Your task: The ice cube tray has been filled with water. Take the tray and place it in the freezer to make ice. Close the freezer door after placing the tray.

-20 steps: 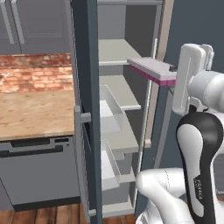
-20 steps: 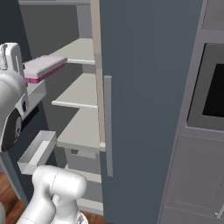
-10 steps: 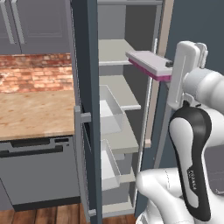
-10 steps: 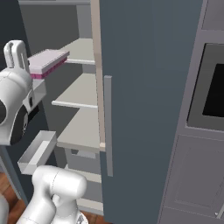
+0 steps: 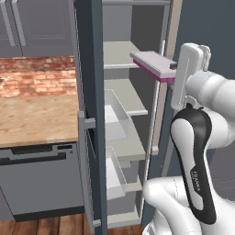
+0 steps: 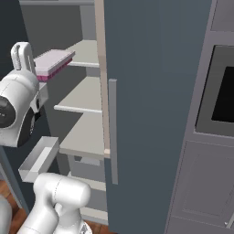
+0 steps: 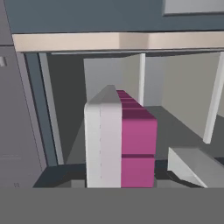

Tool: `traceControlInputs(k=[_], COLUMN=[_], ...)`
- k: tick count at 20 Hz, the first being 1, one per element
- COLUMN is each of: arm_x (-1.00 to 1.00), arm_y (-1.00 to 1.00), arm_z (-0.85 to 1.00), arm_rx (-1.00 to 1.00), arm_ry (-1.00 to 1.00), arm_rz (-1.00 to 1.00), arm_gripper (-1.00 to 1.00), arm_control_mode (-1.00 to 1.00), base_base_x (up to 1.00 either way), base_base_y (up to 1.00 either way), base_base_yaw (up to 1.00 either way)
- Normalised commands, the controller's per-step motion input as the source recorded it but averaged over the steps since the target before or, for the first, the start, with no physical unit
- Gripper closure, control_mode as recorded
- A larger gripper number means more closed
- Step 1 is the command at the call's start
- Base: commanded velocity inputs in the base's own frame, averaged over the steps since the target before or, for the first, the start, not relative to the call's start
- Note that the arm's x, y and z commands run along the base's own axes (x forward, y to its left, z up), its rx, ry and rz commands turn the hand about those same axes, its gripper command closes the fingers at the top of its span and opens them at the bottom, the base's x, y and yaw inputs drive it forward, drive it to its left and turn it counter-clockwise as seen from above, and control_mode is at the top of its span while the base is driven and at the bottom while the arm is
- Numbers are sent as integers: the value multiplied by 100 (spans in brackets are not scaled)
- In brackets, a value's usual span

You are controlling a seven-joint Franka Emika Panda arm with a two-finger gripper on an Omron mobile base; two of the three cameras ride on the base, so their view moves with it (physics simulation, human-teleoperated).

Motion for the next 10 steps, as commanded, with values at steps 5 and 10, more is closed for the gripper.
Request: traceControlInputs(k=[5, 10], arm_x=[10, 13], arm_y=[0, 0], arm_z=[9, 3], arm_rx=[0, 0], arm_ry=[0, 0], arm_rz=[0, 0], arm_gripper=[100, 100], arm_control_mode=[-100, -100], base_base_x=[0, 0], base_base_y=[0, 0], base_base_yaw=[0, 0])
